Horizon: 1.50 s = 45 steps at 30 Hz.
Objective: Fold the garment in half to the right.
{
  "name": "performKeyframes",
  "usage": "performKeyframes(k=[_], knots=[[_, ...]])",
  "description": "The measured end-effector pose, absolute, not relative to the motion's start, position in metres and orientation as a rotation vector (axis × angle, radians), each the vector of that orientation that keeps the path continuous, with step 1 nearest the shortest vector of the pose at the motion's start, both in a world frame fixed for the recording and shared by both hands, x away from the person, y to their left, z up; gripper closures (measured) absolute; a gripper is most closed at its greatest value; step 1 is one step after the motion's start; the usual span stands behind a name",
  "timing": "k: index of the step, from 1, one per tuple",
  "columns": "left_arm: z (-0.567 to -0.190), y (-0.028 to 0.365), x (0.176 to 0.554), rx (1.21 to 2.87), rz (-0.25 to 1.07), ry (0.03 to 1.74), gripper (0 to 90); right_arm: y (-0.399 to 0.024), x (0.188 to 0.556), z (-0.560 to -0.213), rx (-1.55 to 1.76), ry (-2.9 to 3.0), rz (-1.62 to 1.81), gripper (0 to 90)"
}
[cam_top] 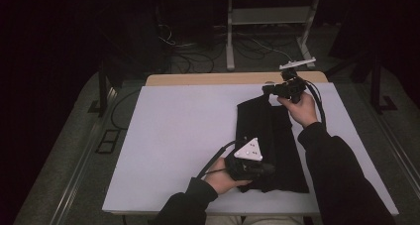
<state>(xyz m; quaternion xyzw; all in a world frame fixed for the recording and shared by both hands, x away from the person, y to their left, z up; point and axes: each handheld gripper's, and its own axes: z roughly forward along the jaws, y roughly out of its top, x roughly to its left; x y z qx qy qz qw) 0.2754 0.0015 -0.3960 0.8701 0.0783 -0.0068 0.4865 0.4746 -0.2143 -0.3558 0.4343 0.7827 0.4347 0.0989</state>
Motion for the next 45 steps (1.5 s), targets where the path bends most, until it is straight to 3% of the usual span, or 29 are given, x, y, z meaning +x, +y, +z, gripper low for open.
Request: performKeyframes(k=[45], knots=[[-0.420, -0.062, 0.293, 2.178, -0.119, 0.231, 84.8, -0.264, 0.486, -0.412, 1.471, 2.256, 1.270, 82.7]])
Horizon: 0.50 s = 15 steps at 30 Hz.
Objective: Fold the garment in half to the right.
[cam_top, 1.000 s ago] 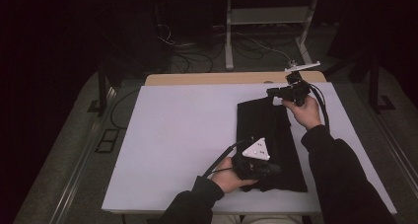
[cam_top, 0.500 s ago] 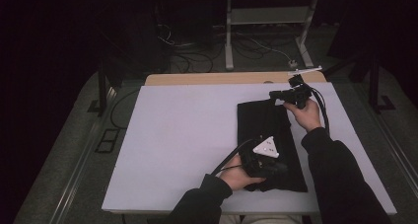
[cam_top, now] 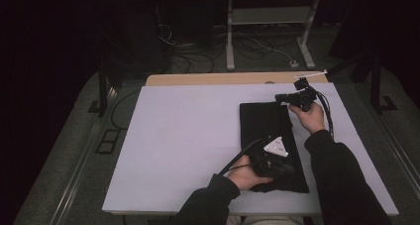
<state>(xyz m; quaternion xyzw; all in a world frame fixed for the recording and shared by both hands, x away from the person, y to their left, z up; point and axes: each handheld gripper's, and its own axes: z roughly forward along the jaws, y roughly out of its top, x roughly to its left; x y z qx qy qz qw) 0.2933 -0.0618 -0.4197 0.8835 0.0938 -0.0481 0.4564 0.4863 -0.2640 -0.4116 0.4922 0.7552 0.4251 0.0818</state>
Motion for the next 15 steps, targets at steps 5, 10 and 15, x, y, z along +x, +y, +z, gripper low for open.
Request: performKeyframes(k=[5, 10, 15], knots=[[-0.419, -0.069, 0.294, 2.227, -0.125, 0.207, 84.8, -0.269, 0.488, -0.416, 1.493, 2.256, 1.255, 82.8], [-0.420, -0.077, 0.294, 2.246, -0.134, 0.211, 84.9, -0.275, 0.488, -0.418, 1.510, 2.248, 1.251, 82.4], [-0.417, -0.084, 0.294, 2.270, -0.124, 0.200, 84.9, -0.281, 0.486, -0.422, 1.526, 2.234, 1.245, 81.6]])
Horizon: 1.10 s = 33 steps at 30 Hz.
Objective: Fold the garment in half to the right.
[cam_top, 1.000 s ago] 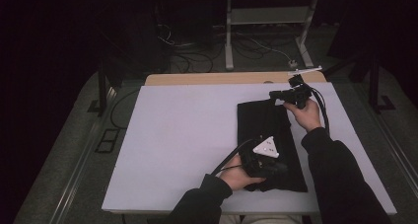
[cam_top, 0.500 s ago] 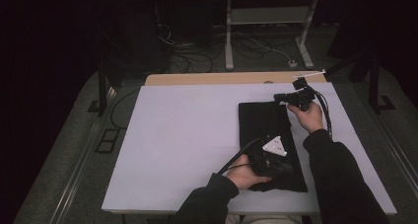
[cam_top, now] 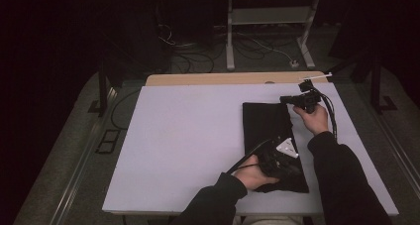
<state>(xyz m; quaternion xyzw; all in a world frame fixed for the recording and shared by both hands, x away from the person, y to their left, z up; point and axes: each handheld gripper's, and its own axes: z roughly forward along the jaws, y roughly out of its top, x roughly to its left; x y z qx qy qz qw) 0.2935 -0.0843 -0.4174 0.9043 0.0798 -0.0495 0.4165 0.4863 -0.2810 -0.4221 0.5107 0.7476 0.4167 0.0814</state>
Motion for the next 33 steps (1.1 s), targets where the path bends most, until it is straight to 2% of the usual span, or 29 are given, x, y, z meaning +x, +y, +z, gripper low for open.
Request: performKeyframes(k=[5, 8, 21, 25, 33], knots=[[-0.416, -0.089, 0.293, 2.268, -0.121, 0.196, 84.9, -0.287, 0.482, -0.425, 1.575, 2.205, 1.258, 72.6], [-0.416, -0.090, 0.292, 2.264, -0.123, 0.193, 84.9, -0.291, 0.477, -0.421, 1.574, 2.184, 1.270, 64.3], [-0.415, -0.099, 0.288, 2.310, -0.115, 0.177, 84.9, -0.298, 0.451, -0.399, 1.526, 2.143, 1.303, 12.9], [-0.416, -0.104, 0.289, 2.327, -0.112, 0.168, 84.9, -0.304, 0.442, -0.397, 1.508, 2.152, 1.316, 6.7], [-0.415, -0.118, 0.290, 2.366, -0.112, 0.163, 84.9, -0.318, 0.419, -0.399, 1.473, 2.163, 1.295, 2.4]])
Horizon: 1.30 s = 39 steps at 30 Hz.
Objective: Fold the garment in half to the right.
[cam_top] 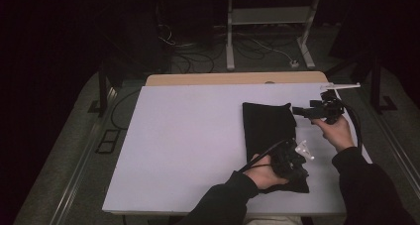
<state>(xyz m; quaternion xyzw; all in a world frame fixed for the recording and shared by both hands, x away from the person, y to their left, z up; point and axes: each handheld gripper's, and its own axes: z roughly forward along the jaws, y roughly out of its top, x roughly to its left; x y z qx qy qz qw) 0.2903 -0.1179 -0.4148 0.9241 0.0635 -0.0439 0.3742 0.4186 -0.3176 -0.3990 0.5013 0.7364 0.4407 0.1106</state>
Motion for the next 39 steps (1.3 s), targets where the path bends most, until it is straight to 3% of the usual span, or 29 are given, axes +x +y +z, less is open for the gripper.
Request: performKeyframes(k=[9, 23, 27, 39], knots=[[-0.420, -0.125, 0.295, 2.371, -0.132, 0.179, 80.2, -0.329, 0.395, -0.400, 1.463, 2.142, 1.305, 0.1], [-0.405, -0.108, 0.304, 2.259, -0.191, 0.220, 35.9, -0.338, 0.372, -0.402, 1.448, 2.133, 1.297, 0.0], [-0.402, -0.102, 0.307, 2.226, -0.163, 0.232, 30.7, -0.340, 0.366, -0.402, 1.441, 2.131, 1.302, 0.0], [-0.399, -0.085, 0.313, 2.184, -0.153, 0.262, 0.0, -0.339, 0.348, -0.401, 1.422, 2.150, 1.298, 0.0]])
